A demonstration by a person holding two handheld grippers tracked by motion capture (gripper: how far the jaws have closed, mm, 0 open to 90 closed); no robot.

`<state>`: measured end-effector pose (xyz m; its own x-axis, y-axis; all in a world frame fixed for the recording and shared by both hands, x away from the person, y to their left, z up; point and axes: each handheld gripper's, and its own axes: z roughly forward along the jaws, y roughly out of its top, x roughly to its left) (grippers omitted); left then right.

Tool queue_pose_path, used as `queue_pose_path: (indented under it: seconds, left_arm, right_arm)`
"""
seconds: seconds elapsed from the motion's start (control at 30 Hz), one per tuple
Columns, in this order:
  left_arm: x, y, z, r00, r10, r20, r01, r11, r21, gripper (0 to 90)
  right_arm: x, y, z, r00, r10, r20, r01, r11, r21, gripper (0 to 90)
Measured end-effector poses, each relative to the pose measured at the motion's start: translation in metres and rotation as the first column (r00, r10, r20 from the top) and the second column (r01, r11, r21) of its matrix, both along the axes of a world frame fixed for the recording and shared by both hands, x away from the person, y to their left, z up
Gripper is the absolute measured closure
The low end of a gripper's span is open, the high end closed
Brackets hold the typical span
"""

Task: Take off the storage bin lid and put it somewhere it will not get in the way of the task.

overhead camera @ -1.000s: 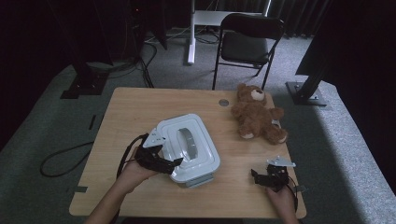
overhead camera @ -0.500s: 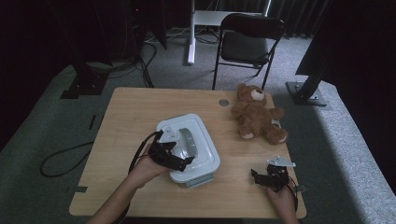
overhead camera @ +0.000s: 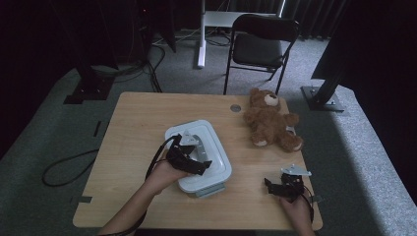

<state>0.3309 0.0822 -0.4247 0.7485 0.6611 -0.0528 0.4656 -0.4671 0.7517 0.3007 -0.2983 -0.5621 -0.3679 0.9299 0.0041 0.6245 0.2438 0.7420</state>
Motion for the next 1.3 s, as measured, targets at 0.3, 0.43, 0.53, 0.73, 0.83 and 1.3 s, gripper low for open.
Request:
queue_pose_path:
  seconds: [0.3,0.43,0.53,0.73,0.83,1.3]
  left_arm:
    - [0.002,-0.001,0.000,0.9999,0.011,-0.002,-0.011,0.9999,-0.006,30.0]
    - [0.002,0.001,-0.001,0.9999,0.005,-0.010,-0.005,0.9993,-0.036,34.1]
    - [0.001,0.001,-0.001,0.9999,0.008,-0.006,-0.008,0.9994,-0.035,34.7]
    - [-0.001,0.000,0.000,0.9999,-0.005,-0.014,0.004,0.9974,-0.072,52.2]
    - [-0.001,0.001,-0.001,0.9997,-0.010,-0.023,0.008,0.9960,-0.089,55.5]
    - [-0.015,0.008,0.018,0.9988,-0.048,0.011,0.049,0.9890,-0.140,66.2]
  right_arm:
    - [0.000,0.000,0.000,1.0000,0.000,0.001,0.000,1.0000,0.000,13.2]
    - [0.000,0.000,0.000,1.0000,-0.002,0.001,0.002,1.0000,0.000,13.7]
    - [0.000,0.000,0.000,1.0000,-0.003,0.001,0.003,1.0000,0.000,13.7]
    - [0.000,0.000,0.000,1.0000,-0.003,0.001,0.003,1.0000,0.000,13.7]
    - [0.000,0.000,0.000,1.0000,-0.003,0.001,0.003,1.0000,0.000,13.7]
    - [0.000,0.000,0.000,1.0000,-0.003,0.002,0.003,1.0000,0.000,13.7]
